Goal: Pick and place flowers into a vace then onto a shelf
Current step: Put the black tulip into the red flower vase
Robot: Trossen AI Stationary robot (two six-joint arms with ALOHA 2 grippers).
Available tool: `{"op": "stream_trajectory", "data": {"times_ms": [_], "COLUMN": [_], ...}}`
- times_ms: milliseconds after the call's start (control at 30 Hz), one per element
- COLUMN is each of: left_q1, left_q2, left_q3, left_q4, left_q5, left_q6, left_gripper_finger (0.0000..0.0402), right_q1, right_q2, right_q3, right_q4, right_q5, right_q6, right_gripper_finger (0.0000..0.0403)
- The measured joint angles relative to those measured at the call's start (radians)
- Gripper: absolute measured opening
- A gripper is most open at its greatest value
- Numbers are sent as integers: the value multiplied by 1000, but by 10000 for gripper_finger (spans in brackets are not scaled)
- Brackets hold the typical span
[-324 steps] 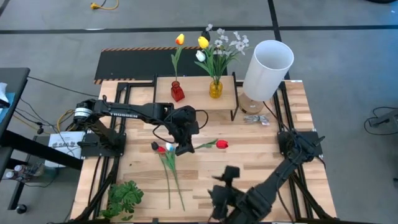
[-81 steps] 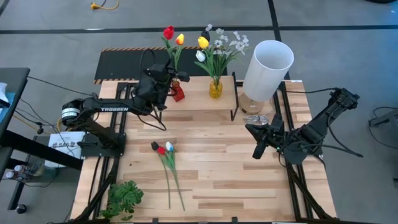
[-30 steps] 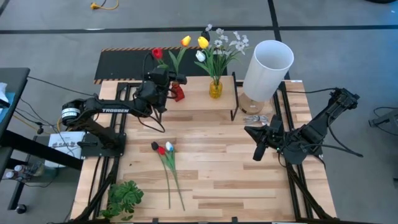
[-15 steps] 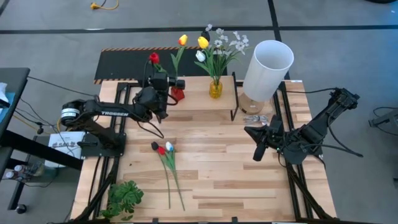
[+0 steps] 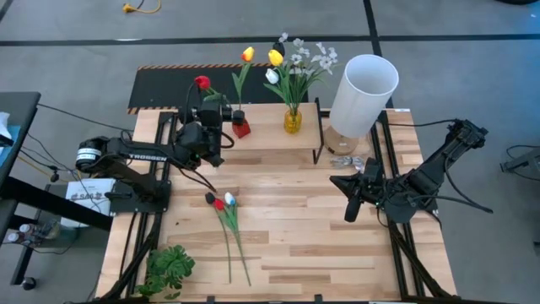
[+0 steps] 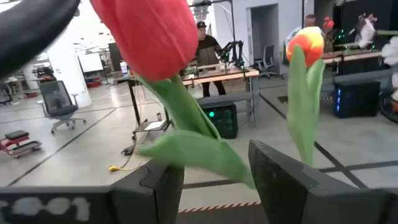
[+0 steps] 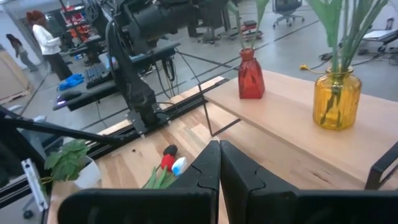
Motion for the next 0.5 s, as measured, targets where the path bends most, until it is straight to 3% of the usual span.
{"op": "stream_trajectory", "data": {"times_ms": [333,500], "left_q1": [-98,-191], "left_q2": [0,-10], "left_q3": [0,0], "left_q4": [0,0], "left_q5": [-113,-115], "left_q6": [53,76], "left_gripper_finger": [170,170], "right_q1": [8,7], "right_q2": [0,0], "right_q3": [0,0], "right_q4": [4,3], "right_q5": [-40,-40], "right_q6": [27,26], "right_gripper_finger": [0,0]}}
